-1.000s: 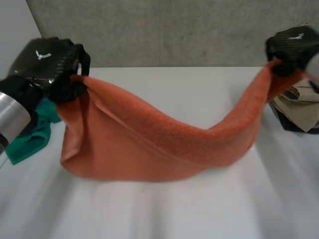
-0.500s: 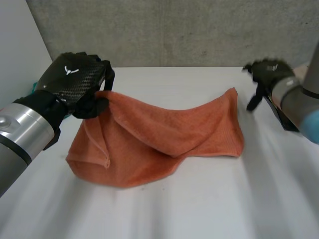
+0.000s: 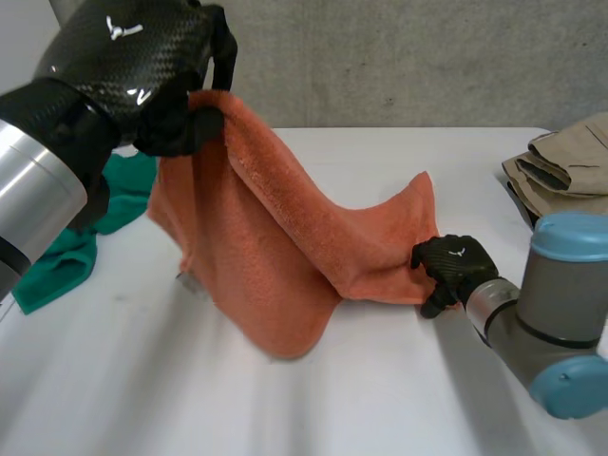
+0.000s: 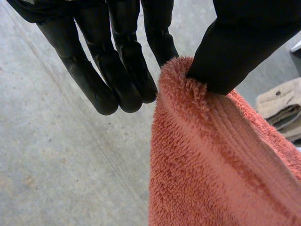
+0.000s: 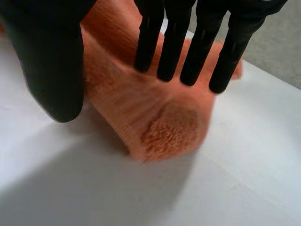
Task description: Fold the laundry.
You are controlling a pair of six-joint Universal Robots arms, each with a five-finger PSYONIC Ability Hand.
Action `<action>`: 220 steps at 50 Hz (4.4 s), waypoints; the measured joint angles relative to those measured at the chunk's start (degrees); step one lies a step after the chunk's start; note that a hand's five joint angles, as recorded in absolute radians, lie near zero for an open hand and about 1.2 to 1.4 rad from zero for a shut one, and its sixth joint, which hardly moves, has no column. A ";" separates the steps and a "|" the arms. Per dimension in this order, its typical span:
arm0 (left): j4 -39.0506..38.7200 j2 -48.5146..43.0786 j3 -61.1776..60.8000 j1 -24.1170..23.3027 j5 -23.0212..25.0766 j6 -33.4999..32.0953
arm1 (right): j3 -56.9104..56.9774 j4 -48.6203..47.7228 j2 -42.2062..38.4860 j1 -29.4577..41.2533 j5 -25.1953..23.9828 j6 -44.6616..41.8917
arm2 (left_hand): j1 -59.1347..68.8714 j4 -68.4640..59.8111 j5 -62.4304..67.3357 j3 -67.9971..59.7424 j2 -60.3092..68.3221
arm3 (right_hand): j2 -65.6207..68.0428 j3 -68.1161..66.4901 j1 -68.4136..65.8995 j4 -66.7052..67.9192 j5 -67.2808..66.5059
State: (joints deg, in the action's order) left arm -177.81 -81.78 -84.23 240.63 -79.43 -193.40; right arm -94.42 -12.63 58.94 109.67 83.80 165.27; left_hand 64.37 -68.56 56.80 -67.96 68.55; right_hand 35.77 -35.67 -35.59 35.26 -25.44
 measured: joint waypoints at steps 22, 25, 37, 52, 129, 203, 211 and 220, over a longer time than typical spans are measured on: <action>3.73 -3.12 -5.59 10.14 2.21 -2.94 | 9.21 23.34 20.21 -12.73 -8.14 -13.47 | 0.00 -0.01 0.00 0.00 0.00 | 31.65 -32.21 -29.24 33.23 -30.97; 4.46 -6.96 -6.83 13.05 4.43 -4.54 | 13.21 36.93 21.35 -15.29 -12.88 -19.22 | 0.00 -0.01 0.00 0.00 0.00 | 31.65 -32.21 -29.24 33.24 -30.97; -2.34 -25.56 0.64 15.28 6.32 -9.46 | 29.44 45.29 9.15 -10.94 -13.11 -25.69 | 0.00 -0.01 0.00 -0.18 0.13 | 31.65 -32.22 -29.24 33.40 -30.97; -39.62 -21.41 15.79 16.12 -0.06 -2.57 | 40.36 -13.05 7.65 -5.66 -0.49 -7.57 | 0.00 -0.03 0.00 -0.20 0.16 | 31.65 -32.47 -29.24 33.43 -31.26; -17.10 -29.58 -26.18 30.77 18.04 -10.64 | 4.40 1.29 2.32 -13.29 -8.04 -12.83 | -37.98 41.49 -39.64 41.27 -41.77 | 31.65 -32.47 -29.21 33.44 -31.34; -17.05 -39.36 -15.38 26.39 10.37 -22.71 | 3.28 1.64 2.15 -12.64 -8.04 -13.93 | -32.01 35.75 -34.38 35.57 -36.10 | 31.65 -32.47 -29.22 33.45 -31.34; -18.18 -40.30 -12.84 26.54 9.12 -22.46 | 3.28 1.64 2.14 -12.64 -8.04 -13.93 | -31.81 35.68 -34.32 35.53 -35.97 | 31.65 -32.47 -29.21 33.45 -31.33; -20.57 -41.26 -10.33 25.79 7.86 -21.47 | 3.30 1.64 2.14 -12.77 -8.04 -13.92 | -27.65 32.06 -31.03 31.74 -32.02 | 31.65 -32.47 -29.21 33.45 -31.34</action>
State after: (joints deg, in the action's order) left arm -198.38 -123.04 -94.55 266.43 -71.57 -214.88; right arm -91.12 -10.99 61.08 96.89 75.76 151.35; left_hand 36.71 -36.50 25.76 -36.22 36.53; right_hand 67.42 -68.14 -64.80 68.70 -56.78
